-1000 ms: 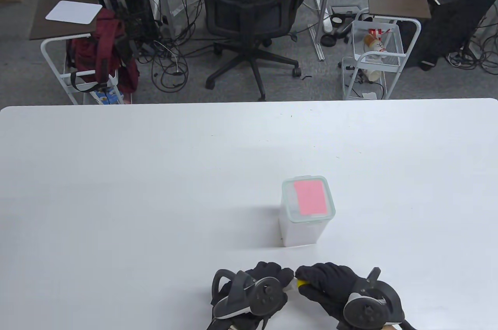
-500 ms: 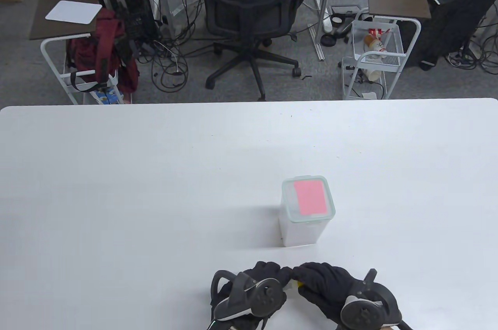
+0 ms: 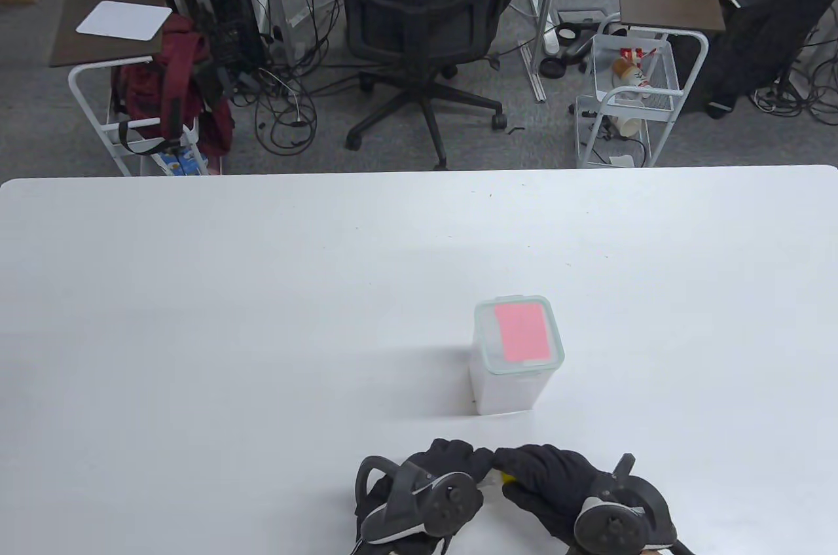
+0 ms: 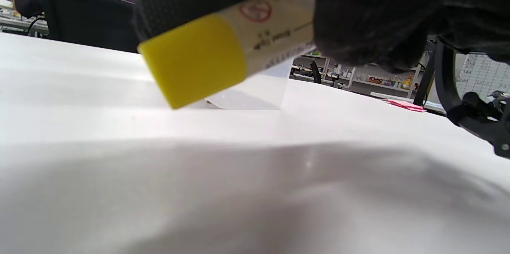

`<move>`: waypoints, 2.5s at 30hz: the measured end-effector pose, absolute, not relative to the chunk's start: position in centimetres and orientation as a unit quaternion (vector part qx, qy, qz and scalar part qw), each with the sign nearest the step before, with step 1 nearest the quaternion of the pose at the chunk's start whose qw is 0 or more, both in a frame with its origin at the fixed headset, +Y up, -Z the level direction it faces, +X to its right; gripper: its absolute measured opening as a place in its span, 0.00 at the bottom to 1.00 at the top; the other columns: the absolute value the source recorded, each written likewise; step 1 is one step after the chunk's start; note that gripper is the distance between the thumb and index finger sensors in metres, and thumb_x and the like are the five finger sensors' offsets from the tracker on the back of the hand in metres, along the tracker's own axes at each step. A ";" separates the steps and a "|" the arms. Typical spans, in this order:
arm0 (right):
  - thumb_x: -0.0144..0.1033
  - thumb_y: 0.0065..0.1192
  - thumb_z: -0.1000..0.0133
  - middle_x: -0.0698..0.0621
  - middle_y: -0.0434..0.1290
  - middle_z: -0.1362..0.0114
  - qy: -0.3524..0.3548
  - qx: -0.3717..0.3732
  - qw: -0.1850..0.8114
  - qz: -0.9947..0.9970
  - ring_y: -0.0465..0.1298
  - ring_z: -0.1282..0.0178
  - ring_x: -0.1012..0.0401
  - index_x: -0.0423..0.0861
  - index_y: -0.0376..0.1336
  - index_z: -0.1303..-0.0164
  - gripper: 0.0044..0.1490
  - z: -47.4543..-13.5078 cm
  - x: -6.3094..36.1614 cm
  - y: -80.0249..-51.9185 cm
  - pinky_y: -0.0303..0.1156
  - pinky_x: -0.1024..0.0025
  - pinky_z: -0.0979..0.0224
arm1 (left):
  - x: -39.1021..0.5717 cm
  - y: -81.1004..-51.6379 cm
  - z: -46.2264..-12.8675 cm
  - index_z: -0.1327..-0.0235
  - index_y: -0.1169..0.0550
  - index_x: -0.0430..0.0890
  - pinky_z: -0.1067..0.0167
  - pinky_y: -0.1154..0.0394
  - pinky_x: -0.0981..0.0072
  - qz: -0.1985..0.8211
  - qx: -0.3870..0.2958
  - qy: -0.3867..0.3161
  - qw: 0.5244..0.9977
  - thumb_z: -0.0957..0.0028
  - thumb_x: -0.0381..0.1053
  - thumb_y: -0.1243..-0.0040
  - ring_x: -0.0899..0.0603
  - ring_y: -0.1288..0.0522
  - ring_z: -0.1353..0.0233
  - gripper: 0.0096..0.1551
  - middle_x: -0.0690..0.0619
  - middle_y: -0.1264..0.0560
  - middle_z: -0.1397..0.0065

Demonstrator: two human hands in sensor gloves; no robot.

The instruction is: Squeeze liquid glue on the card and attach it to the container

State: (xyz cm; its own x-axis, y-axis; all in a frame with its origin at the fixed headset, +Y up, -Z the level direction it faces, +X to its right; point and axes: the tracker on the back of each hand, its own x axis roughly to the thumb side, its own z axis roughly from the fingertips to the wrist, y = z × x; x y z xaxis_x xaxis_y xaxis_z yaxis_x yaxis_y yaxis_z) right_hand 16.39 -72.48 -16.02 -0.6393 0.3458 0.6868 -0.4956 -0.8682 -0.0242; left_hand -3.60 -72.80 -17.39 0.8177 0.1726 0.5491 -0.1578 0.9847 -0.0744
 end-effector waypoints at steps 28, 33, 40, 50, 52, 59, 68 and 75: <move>0.42 0.54 0.37 0.43 0.76 0.41 -0.123 0.248 0.383 0.881 0.82 0.53 0.55 0.38 0.63 0.30 0.29 -17.8 18.7 -73.1 0.81 0.61 0.49 | -5.2 -73.7 -19.1 0.34 0.23 0.58 0.37 0.17 0.62 0.138 -0.010 -0.198 0.970 0.58 0.58 0.29 0.46 0.17 0.36 0.34 0.57 0.20 0.36; 0.38 0.53 0.36 0.45 0.74 0.39 -0.149 0.149 0.449 0.868 0.80 0.50 0.54 0.43 0.64 0.32 0.23 -18.8 21.7 -72.6 0.80 0.60 0.47 | -8.4 -74.5 -22.2 0.31 0.29 0.56 0.33 0.20 0.61 0.286 -0.060 -0.102 0.951 0.54 0.55 0.31 0.44 0.20 0.31 0.35 0.56 0.24 0.30; 0.38 0.52 0.34 0.45 0.72 0.36 -0.148 0.077 0.478 0.863 0.78 0.47 0.52 0.44 0.62 0.31 0.23 -19.8 24.3 -73.3 0.78 0.57 0.43 | -8.2 -74.8 -26.9 0.29 0.34 0.58 0.29 0.22 0.63 0.342 -0.077 -0.040 0.936 0.51 0.53 0.33 0.45 0.23 0.26 0.36 0.58 0.28 0.26; 0.38 0.52 0.34 0.44 0.72 0.35 -0.147 0.064 0.481 0.862 0.78 0.46 0.52 0.44 0.62 0.31 0.23 -20.3 25.2 -73.8 0.77 0.57 0.42 | -7.0 -76.4 -29.0 0.29 0.36 0.60 0.25 0.25 0.64 0.405 -0.111 -0.027 0.907 0.49 0.51 0.34 0.45 0.26 0.23 0.35 0.59 0.31 0.23; 0.38 0.52 0.34 0.44 0.72 0.35 -0.146 0.066 0.481 0.862 0.78 0.46 0.52 0.44 0.62 0.31 0.23 -20.4 25.2 -73.8 0.77 0.57 0.42 | -7.0 -76.5 -29.1 0.28 0.36 0.60 0.25 0.25 0.65 0.411 -0.115 -0.025 0.904 0.48 0.50 0.35 0.45 0.26 0.22 0.35 0.60 0.31 0.22; 0.38 0.52 0.34 0.44 0.72 0.35 -0.140 0.071 0.480 0.863 0.78 0.46 0.51 0.44 0.63 0.31 0.23 -20.5 24.7 -74.0 0.77 0.57 0.42 | -7.3 -76.7 -29.0 0.27 0.37 0.61 0.25 0.26 0.64 0.411 -0.118 -0.023 0.904 0.47 0.51 0.36 0.46 0.26 0.22 0.35 0.60 0.32 0.22; 0.38 0.52 0.34 0.44 0.72 0.35 -0.132 0.070 0.476 0.866 0.78 0.46 0.51 0.44 0.63 0.31 0.23 -20.5 24.3 -74.3 0.77 0.57 0.42 | -8.3 -76.8 -28.5 0.24 0.37 0.59 0.25 0.27 0.62 0.412 -0.116 -0.015 0.904 0.46 0.53 0.39 0.44 0.27 0.22 0.36 0.57 0.32 0.21; 0.38 0.52 0.34 0.44 0.72 0.35 -0.128 0.065 0.476 0.867 0.78 0.46 0.51 0.44 0.62 0.31 0.23 -20.6 24.3 -74.3 0.77 0.56 0.42 | -10.7 -75.5 -26.1 0.24 0.38 0.57 0.27 0.26 0.63 0.414 -0.072 0.021 0.907 0.46 0.56 0.41 0.45 0.26 0.24 0.36 0.56 0.31 0.22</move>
State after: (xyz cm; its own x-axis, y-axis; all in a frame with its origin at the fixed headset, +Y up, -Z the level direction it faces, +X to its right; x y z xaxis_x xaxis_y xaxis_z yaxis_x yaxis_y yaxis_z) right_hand 24.27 -74.35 -20.59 -0.5377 0.8095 0.2358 -0.8431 -0.5133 -0.1605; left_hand -10.69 -75.53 -26.13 0.6566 0.7479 -0.0979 -0.7539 0.6471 -0.1133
